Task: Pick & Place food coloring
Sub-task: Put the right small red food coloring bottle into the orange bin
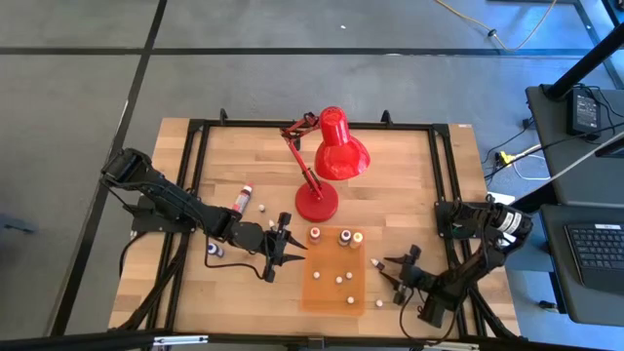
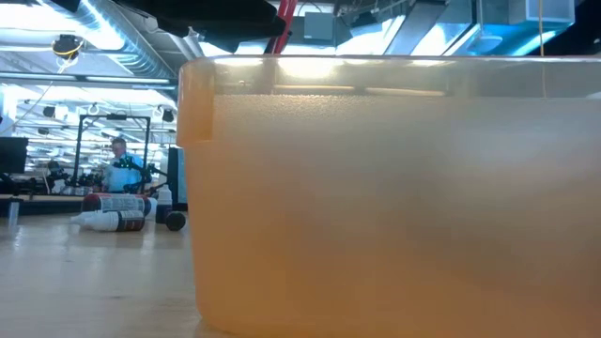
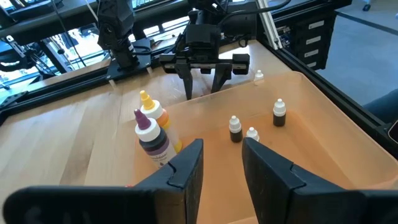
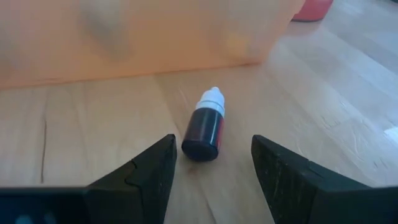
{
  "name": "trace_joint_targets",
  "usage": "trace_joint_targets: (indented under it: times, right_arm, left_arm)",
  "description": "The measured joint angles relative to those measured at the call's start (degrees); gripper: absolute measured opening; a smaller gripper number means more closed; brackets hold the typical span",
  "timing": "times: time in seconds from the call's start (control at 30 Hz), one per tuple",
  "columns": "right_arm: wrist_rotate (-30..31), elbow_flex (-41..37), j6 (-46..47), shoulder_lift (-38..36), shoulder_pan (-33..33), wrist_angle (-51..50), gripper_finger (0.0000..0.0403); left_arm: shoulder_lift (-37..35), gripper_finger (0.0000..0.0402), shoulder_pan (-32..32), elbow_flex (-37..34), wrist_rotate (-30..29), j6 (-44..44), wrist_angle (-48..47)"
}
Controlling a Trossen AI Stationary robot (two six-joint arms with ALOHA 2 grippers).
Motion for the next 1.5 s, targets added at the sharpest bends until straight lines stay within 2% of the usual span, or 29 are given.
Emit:
trace_joint_targets:
  times: [0.87,1.0,1.3,1.5]
  right_arm:
    - [0.66,-0.08,-0.56,0.02,-0.60,0.24,0.0212]
    - [0.53,-0.06,-0.56,0.02,-0.60,0.51,0.0185]
    - [0.37,-0.06,-0.69,0.04,-0.60,0.42,0.0092]
    - [-0.33,1.72,-0.65,-0.26,-0.65,-3.34,0.0076]
  left_arm:
    - [0.00,0.0107,0.00,-0.01,-0.01,-0.04,-0.01]
    - [0.00,0.0108,0.00,0.00,0.00,-0.06,-0.01]
    - [0.00,0.0108,0.00,0.00,0.00,-0.04,-0.01]
    - [0.00,0.0109,0.00,0.00,0.00,-0.11,0.00]
